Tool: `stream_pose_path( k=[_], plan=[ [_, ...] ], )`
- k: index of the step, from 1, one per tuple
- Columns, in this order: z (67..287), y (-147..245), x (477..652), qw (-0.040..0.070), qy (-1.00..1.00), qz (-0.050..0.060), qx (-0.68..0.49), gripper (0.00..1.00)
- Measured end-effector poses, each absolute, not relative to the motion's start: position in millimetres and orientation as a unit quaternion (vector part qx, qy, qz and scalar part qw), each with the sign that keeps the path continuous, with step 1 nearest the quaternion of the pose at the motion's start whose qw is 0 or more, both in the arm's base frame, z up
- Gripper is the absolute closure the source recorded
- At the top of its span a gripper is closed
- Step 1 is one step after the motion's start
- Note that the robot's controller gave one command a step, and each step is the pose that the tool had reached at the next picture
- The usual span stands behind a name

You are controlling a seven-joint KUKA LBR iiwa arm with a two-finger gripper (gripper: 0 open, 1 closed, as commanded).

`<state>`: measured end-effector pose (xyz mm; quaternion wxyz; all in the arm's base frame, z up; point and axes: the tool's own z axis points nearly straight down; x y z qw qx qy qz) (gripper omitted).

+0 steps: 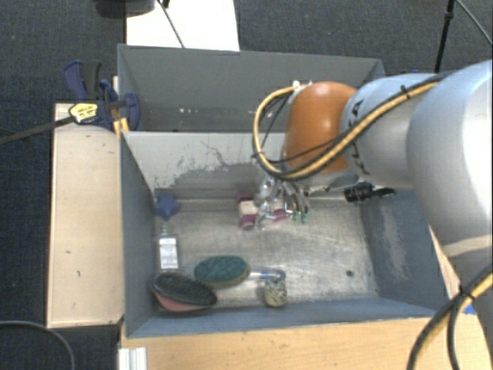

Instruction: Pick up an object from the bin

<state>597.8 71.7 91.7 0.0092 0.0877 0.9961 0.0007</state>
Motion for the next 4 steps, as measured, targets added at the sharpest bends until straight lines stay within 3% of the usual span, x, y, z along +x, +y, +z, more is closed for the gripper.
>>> stream_pose_path(
  k=[1, 2, 3, 4],
  plan=[
    [200.1, 62.3, 595.2, 0.006, 0.996, 0.001, 0.094, 1.0],
    [194.9, 62.5, 593.3, 0.001, 0.996, 0.0, 0.093, 0.0],
    [194.9, 62.5, 593.3, 0.001, 0.996, 0.0, 0.092, 1.0],
    [194.9, 62.5, 593.3, 0.001, 0.996, 0.0, 0.092, 0.0]
  ],
)
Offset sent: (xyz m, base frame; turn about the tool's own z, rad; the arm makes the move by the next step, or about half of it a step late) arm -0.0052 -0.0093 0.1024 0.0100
